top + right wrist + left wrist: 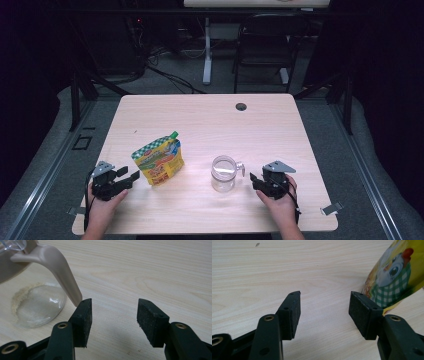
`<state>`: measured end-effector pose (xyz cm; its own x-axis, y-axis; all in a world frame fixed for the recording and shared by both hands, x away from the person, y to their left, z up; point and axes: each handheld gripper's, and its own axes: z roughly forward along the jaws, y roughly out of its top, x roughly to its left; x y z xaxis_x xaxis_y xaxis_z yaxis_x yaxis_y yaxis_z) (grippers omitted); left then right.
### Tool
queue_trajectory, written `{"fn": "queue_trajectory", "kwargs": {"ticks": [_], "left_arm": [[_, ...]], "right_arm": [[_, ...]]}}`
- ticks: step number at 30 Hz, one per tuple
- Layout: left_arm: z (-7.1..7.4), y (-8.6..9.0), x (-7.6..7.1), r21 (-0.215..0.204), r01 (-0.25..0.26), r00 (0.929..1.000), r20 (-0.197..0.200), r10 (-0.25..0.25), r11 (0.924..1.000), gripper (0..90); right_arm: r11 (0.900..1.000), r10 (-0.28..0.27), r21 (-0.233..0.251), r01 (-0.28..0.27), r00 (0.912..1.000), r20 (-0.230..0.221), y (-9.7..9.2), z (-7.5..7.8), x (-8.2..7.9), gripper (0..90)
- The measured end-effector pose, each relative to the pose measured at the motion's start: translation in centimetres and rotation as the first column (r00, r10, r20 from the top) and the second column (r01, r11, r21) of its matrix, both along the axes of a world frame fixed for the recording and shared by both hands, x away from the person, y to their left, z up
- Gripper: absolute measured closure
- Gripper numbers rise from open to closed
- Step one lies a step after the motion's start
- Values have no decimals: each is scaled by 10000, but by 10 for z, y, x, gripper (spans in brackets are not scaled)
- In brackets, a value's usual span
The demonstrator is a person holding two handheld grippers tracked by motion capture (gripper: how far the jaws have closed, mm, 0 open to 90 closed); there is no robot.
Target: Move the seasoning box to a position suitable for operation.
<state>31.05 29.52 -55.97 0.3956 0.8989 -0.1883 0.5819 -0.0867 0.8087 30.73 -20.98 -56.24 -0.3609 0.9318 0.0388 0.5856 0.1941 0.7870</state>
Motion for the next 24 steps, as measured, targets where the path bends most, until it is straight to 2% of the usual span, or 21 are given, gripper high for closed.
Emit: {"fn": "queue_trajectory", "kwargs": {"ticks": [5, 10, 14, 21, 24], "left_arm": [[2, 1, 1, -136, -35, 10000, -3, 35, 9999, 410], [2, 2, -1, -260, -67, 10000, 37, 68, 9996, 404], [5, 0, -5, -181, -18, 9998, 196, 22, 9998, 398], [7, -3, -10, -168, 14, 9996, 290, -10, 9999, 396], [7, -4, -11, -39, 112, 9998, 163, -112, 9999, 396]], "right_arm": [[9998, 196, -12, -195, 9997, 151, -1, 4, -4, 477], [9986, 466, 222, -474, 9984, 323, 3, 9, -8, 530], [9977, 685, -13, -685, 9967, 427, 7, 13, -12, 548], [9963, 862, -34, -862, 9949, 521, 11, 15, -18, 580], [9949, 1012, -66, -1010, 9934, 530, 13, 16, -18, 592]]}}
